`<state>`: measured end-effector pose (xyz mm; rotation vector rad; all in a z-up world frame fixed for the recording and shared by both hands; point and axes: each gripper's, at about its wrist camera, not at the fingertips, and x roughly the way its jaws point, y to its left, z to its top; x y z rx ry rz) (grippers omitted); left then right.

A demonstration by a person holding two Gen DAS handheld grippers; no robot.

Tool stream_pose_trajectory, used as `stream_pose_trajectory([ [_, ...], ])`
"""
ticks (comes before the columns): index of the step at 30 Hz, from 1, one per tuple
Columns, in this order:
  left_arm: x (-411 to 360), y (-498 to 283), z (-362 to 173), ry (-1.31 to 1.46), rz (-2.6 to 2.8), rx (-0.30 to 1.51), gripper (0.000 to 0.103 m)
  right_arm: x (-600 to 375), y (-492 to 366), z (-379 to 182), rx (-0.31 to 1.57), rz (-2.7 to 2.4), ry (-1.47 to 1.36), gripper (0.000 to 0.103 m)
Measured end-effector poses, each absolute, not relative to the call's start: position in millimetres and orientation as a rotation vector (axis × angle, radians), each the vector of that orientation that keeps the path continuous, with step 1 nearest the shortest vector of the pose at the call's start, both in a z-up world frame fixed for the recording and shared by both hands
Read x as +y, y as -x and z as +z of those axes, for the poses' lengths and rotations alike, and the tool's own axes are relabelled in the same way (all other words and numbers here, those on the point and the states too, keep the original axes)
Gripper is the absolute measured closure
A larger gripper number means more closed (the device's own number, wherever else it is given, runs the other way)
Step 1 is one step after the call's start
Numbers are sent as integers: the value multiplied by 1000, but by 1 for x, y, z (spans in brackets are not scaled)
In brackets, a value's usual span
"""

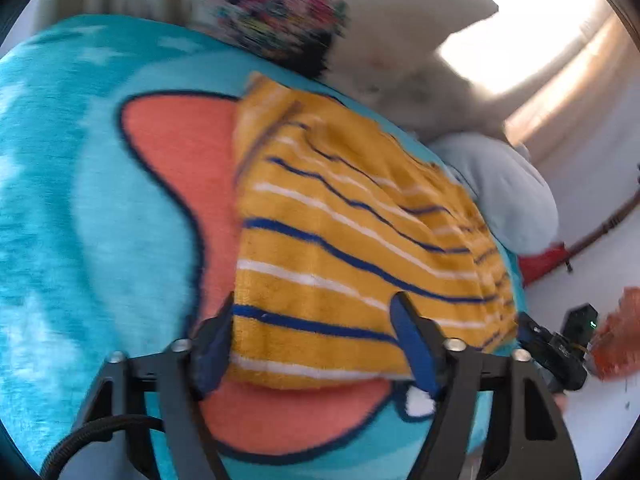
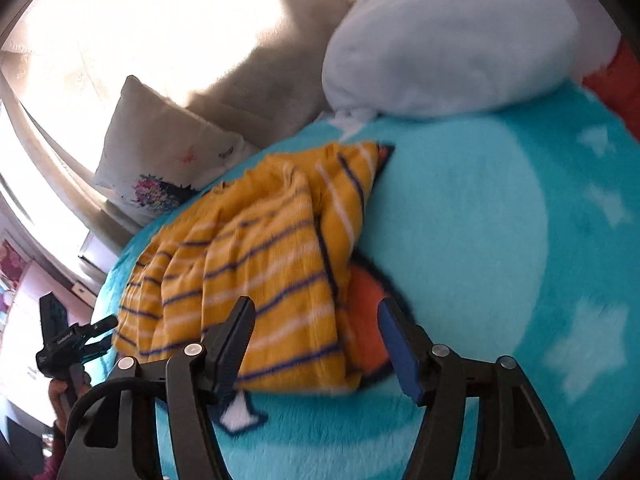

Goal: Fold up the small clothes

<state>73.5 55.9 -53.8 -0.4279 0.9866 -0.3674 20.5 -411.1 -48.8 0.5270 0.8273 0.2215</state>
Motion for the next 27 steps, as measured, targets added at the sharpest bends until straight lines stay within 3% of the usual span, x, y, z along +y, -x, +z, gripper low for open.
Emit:
stream_pose_trajectory([
  [1,49,-73,-53,363,-332,1003,69,-408,-22,-53,834,234,-537,35],
  [3,49,-76,-51,341,-314,1019,81,-399,-22,-55,813,251,-510,42],
  [4,54,-78,-48,354,-299,1030,85,-396,-26,-55,838,279,-507,78],
  [5,59,-80,-45,363,-283,1032,88,-397,-27,-55,847,300,-541,86],
  [10,71,-69,-32,298,-156,1001,89,-416,-14,-44,820,204,-499,94],
  [13,80,-58,-25,313,-142,959,84,-425,-7,-46,823,128,-459,93],
  [16,90,-52,-16,306,-66,893,55,-435,3,-38,789,123,-483,91],
  [18,94,-57,-11,286,-15,855,50,-437,8,-30,761,128,-489,83],
  [20,98,-60,-7,237,53,832,41,-435,8,-24,740,135,-486,65],
  [23,106,-69,-9,172,181,782,24,-422,3,-19,731,151,-470,61],
  [27,141,-88,-28,246,304,798,24,-398,-3,-22,743,181,-420,60],
])
